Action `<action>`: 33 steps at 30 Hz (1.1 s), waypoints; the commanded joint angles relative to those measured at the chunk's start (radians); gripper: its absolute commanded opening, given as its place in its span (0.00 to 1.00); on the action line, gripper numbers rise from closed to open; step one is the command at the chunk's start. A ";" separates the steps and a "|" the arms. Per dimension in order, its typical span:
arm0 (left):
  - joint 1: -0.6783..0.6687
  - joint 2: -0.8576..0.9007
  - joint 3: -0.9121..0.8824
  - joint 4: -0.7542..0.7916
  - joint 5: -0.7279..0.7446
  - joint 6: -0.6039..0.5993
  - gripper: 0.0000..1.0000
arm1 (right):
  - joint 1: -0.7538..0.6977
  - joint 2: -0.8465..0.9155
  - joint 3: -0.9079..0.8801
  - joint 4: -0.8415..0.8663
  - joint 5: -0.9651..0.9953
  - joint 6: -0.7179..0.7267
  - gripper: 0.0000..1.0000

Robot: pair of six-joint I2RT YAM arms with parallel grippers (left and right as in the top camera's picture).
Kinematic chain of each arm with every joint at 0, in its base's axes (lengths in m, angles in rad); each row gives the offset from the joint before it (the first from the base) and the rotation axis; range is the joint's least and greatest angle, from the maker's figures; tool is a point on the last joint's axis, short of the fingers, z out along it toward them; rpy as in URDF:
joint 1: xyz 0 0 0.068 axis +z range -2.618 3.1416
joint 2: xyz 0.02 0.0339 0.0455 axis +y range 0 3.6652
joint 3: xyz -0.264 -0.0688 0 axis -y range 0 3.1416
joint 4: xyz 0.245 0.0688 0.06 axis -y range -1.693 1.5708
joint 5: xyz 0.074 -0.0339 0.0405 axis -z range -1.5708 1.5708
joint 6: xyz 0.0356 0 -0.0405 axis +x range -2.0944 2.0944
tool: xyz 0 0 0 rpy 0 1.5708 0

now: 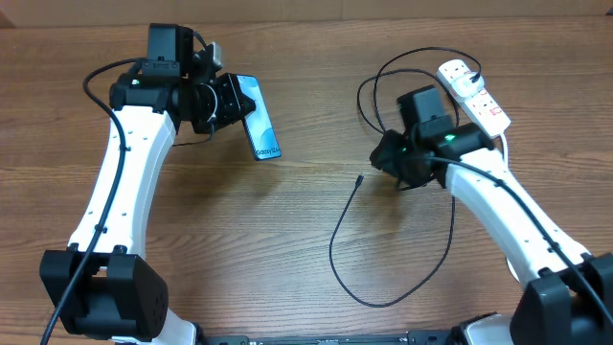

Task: Plug charger to phone and switch on socket
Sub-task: 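Lower the right gripper over the black cable's USB-C end, then close the right gripper on the USB-C plug and lift it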

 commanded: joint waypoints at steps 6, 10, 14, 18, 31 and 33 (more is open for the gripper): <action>0.005 -0.001 0.010 -0.004 -0.026 -0.026 0.04 | 0.088 0.194 -0.026 0.018 0.072 0.051 0.51; 0.005 -0.001 0.010 -0.006 -0.032 -0.026 0.04 | 0.056 0.212 -0.023 0.022 0.027 0.031 0.48; 0.005 -0.001 0.010 -0.006 -0.031 -0.026 0.04 | 0.035 0.214 -0.023 0.042 0.016 0.024 0.47; 0.005 -0.001 0.010 -0.006 -0.031 -0.027 0.04 | 0.035 0.215 -0.023 0.104 -0.020 0.024 0.47; 0.005 -0.001 0.010 -0.010 -0.029 -0.027 0.04 | 0.061 0.304 -0.024 0.135 -0.053 0.127 0.43; 0.005 -0.001 0.010 -0.010 -0.028 -0.027 0.04 | 0.072 0.320 -0.024 0.135 -0.054 0.153 0.43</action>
